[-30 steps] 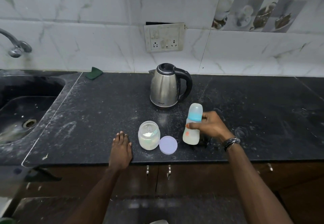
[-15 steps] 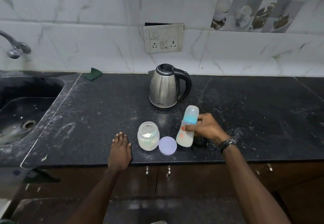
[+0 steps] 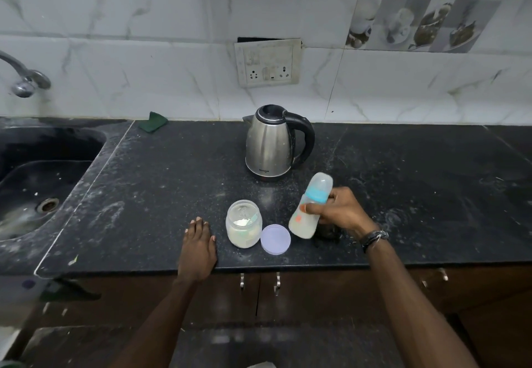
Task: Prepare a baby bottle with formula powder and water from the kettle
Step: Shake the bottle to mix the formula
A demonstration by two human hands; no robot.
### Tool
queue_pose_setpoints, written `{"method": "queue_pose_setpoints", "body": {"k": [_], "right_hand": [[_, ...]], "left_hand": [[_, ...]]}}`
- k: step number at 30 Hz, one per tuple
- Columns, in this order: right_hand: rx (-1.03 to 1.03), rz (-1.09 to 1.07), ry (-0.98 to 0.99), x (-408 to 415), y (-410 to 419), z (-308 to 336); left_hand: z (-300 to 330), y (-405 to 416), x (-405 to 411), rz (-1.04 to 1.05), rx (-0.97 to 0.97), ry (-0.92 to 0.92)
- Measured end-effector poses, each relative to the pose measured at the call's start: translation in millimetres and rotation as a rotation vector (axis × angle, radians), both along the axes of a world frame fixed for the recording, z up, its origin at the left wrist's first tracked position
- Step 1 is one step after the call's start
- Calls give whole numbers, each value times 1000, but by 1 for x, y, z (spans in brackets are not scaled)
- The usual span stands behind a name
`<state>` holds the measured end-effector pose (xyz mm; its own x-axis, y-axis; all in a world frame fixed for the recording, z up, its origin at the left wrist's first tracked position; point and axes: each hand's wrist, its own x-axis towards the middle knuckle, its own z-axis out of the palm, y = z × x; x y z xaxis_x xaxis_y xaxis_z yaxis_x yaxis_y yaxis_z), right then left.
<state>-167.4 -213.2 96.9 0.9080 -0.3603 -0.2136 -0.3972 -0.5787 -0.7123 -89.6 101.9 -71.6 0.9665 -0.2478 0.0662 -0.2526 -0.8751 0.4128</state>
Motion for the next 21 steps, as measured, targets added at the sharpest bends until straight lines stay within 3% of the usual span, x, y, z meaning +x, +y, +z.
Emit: {"method": "queue_pose_setpoints", "body": {"k": [3,6,9,13,16,21], "right_hand": [[-34,-88,24,3,-2,2],[38,8,32,-2,1,0],[39,-83,-33,3,-1,0],[65,-29,5,-1,1,1],[48,-126,-61,3,-2,2],[63,-57,-17,0,-2,3]], "left_hand": [[-1,0,-1,8,-4,16],[0,0,0,2,-12,4],[-2,0,0,7,-3,16],[-1,1,1,1,-11,6],[-2,0,0,2,-6,20],[-1,1,0,1,-4,8]]}}
